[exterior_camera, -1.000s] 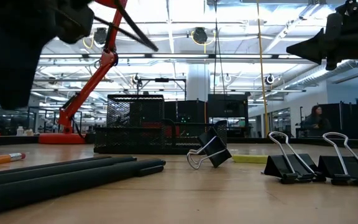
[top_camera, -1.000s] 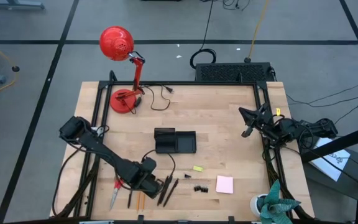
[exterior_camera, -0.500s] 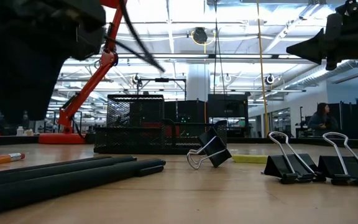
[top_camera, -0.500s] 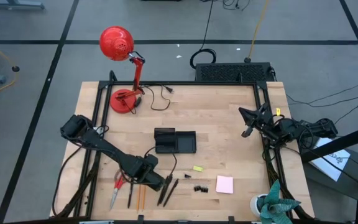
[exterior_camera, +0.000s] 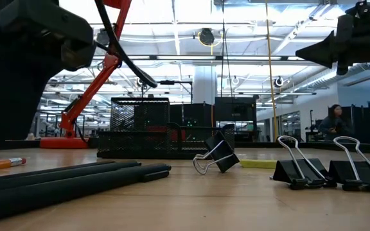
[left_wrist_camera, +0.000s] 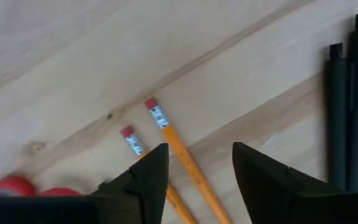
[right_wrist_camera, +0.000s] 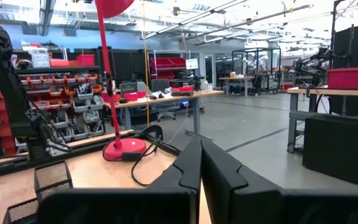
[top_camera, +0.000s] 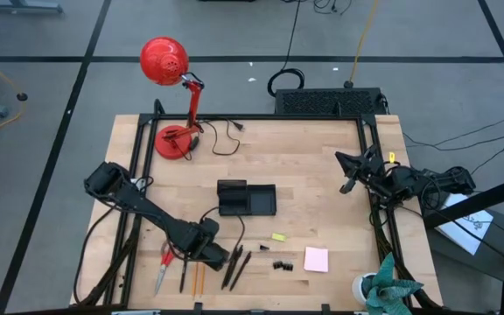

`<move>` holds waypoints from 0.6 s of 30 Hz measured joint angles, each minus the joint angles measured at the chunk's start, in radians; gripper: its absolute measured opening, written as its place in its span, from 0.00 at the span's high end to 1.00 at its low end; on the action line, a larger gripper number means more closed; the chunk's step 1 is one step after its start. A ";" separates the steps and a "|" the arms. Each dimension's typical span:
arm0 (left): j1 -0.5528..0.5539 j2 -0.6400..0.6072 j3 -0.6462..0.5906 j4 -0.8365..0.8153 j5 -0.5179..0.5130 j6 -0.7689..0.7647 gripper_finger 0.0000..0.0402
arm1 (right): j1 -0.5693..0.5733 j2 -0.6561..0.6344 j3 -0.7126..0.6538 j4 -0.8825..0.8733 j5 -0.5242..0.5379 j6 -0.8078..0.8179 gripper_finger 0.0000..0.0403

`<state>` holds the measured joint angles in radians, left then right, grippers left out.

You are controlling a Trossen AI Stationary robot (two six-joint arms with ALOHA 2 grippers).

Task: Pick and place office supplies into organizer
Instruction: Put the right pencil into the top left section of the desk organizer

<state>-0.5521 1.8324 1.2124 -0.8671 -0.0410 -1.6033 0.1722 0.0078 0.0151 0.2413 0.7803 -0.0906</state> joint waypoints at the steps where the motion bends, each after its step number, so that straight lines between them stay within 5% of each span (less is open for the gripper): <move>1: 0.000 0.000 -0.005 0.011 0.000 -0.001 0.56 | 0.000 0.000 0.000 0.000 0.000 0.000 0.99; 18: 0.002 0.000 -0.058 0.068 -0.005 -0.024 0.59 | 0.000 0.000 0.000 0.001 0.000 0.000 0.99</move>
<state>-0.5503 1.8324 1.1542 -0.7986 -0.0460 -1.6278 0.1722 0.0078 0.0151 0.2420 0.7803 -0.0906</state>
